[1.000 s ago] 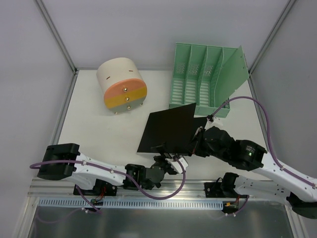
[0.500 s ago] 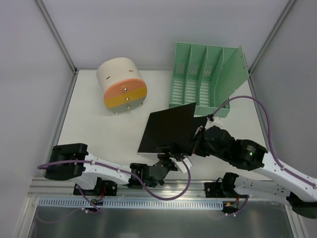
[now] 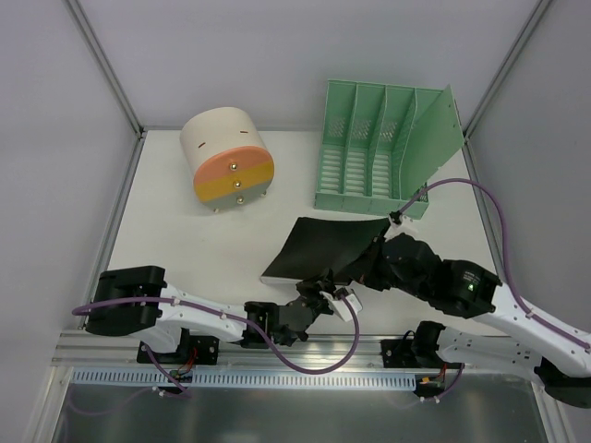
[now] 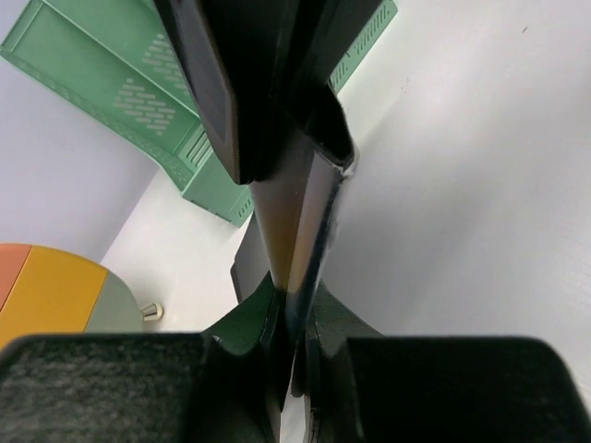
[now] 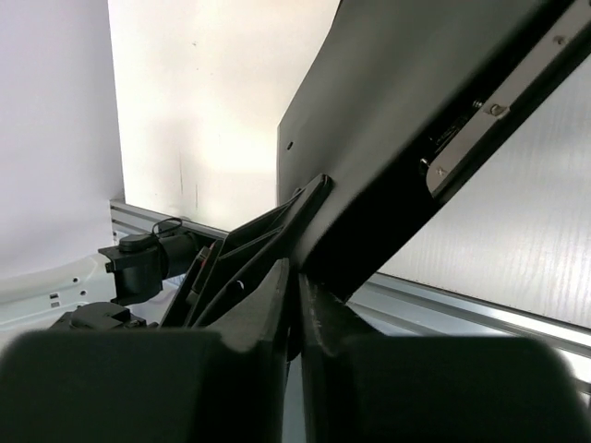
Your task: Organize the desk
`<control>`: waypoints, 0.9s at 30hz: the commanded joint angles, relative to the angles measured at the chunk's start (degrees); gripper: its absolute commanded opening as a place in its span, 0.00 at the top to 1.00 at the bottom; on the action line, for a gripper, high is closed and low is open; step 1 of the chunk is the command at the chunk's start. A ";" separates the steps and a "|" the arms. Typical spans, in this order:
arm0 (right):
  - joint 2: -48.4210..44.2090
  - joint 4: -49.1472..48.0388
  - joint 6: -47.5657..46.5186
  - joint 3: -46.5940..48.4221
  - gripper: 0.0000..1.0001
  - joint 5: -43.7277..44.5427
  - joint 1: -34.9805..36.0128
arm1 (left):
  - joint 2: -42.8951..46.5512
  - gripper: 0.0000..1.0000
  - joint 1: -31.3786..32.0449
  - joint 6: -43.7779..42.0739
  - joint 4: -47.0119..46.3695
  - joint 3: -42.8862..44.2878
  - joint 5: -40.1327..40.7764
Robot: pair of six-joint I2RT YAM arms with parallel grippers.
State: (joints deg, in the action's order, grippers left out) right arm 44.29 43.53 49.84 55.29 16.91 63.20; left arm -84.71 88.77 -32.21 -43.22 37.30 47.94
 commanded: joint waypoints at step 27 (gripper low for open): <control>-6.94 30.83 -11.96 29.18 0.27 35.82 0.17 | 14.22 1.00 -5.09 7.33 21.24 25.00 -4.70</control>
State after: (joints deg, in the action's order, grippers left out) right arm 37.47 71.44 39.51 83.48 46.57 63.22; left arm -72.97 85.01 -27.03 -23.94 54.98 44.88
